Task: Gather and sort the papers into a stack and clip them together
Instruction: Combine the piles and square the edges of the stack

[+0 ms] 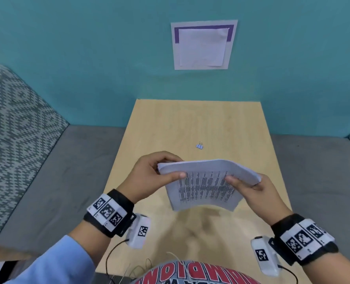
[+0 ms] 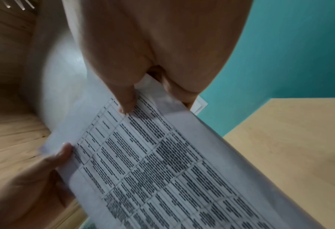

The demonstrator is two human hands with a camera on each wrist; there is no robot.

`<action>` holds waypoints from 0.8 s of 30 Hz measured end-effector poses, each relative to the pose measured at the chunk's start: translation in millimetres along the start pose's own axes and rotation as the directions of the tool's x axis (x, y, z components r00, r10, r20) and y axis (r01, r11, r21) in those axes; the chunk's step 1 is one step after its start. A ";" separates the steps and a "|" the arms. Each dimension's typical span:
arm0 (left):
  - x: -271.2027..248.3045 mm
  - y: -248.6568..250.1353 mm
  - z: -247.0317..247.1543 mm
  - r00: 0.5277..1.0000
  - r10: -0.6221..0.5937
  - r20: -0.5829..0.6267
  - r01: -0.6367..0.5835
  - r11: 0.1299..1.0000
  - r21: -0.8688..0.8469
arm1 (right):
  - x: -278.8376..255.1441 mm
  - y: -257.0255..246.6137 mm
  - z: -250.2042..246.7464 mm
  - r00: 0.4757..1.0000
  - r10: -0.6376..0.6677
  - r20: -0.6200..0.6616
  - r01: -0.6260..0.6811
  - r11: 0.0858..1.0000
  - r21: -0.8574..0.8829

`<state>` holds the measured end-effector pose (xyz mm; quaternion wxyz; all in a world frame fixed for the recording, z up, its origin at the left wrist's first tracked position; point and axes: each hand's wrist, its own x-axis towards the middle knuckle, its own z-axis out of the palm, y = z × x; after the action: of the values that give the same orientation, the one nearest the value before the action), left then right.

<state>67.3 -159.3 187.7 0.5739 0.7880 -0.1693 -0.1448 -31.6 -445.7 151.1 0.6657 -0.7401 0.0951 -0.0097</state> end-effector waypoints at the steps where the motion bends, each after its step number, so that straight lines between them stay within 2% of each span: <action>1: -0.7 -2.8 6.7 1.000 -0.011 -0.028 0.008 0.994 -0.105 | -0.7 -0.1 -0.7 0.999 0.018 -0.028 -0.017 0.999 0.028; 3: 1.0 -19.6 24.3 0.998 -0.063 -0.004 0.062 0.986 -0.155 | -0.8 5.6 3.6 0.998 0.045 -0.046 -0.044 0.999 0.026; 5: 2.7 -42.5 43.8 0.990 -0.119 0.076 0.126 0.988 -0.088 | -0.2 19.2 14.0 0.997 0.075 -0.029 -0.076 0.996 -0.035; 7: 4.7 -62.8 58.8 0.983 -0.163 0.085 0.170 0.982 -0.086 | 0.8 34.5 24.0 0.988 0.130 -0.080 -0.133 0.991 -0.032; 10: 9.8 -70.2 65.4 0.973 -0.223 -0.053 0.213 0.964 -0.158 | 6.1 32.9 29.7 0.984 0.089 -0.157 -0.096 0.995 -0.035; 13: 14.2 -66.1 59.7 0.967 -0.202 -0.157 0.167 0.964 -0.208 | 5.6 24.4 29.1 0.985 0.012 -0.171 -0.016 1.000 -0.023; 15: 12.4 -67.0 59.2 0.973 -0.193 -0.129 0.168 0.968 -0.185 | 3.2 26.8 30.6 0.987 0.004 -0.164 -0.010 0.999 -0.037; 19: 9.2 -76.2 62.4 0.965 -0.259 -0.028 0.251 0.953 -0.171 | 1.8 41.1 34.7 0.982 0.089 -0.166 -0.102 0.992 -0.073; 24: 13.3 -67.1 50.3 0.992 -0.082 -0.091 0.062 0.978 -0.200 | 4.1 30.8 31.8 0.991 0.013 -0.135 -0.019 0.999 -0.040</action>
<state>64.8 -189.1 108.2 0.6511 0.7392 -0.0970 -0.1424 -27.0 -418.0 116.7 0.6426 -0.7504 0.1458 -0.0522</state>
